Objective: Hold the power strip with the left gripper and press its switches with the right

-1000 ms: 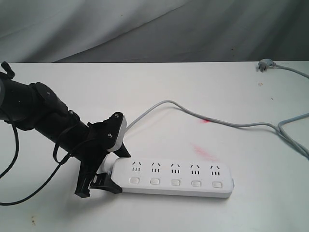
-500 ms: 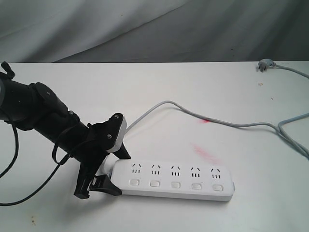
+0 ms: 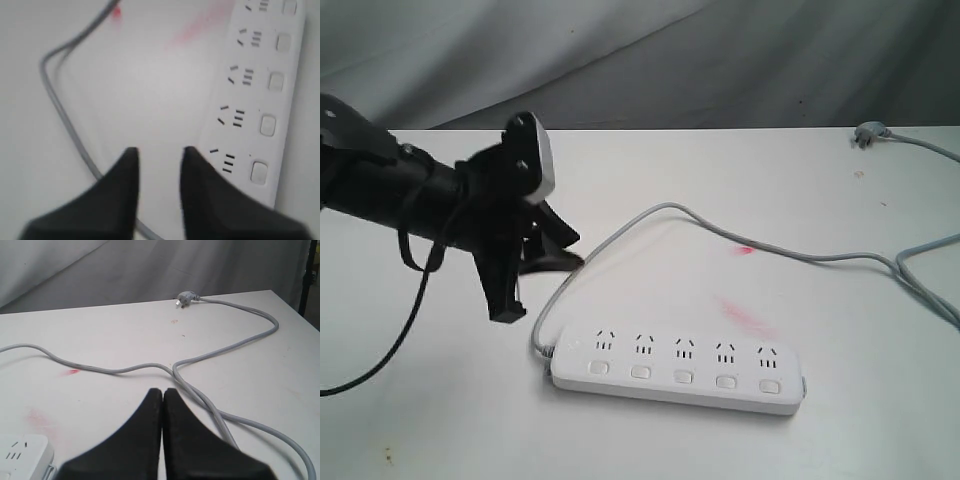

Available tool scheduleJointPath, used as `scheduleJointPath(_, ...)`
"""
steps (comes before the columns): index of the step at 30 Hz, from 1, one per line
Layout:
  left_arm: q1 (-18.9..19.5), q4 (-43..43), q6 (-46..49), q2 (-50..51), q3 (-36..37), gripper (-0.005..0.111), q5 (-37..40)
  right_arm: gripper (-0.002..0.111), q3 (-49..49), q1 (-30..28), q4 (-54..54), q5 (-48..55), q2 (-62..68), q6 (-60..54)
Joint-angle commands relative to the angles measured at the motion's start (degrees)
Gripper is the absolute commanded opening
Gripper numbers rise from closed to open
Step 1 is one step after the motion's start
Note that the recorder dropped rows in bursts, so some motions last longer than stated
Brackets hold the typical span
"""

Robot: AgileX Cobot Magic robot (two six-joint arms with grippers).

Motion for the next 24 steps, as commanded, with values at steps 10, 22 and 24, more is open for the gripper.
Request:
scheduleJointPath(10, 0.2, -5.5, -52.7, -29.4, -0.2, 0.001, -0.2, 0.0, 0.2, -0.4, -0.3, 0.1, -0.4, 0.1)
scheduleJointPath(22, 0.2, 3.0, -51.0, -48.3, -0.2, 0.001, -2.7, 0.0, 0.2, -0.4, -0.1, 0.1, -0.4, 0.1)
scheduleJointPath(24, 0.2, 7.8, -53.4, -51.7, -0.2, 0.001, -2.9, 0.0, 0.2, -0.4, 0.0, 0.1, -0.4, 0.1)
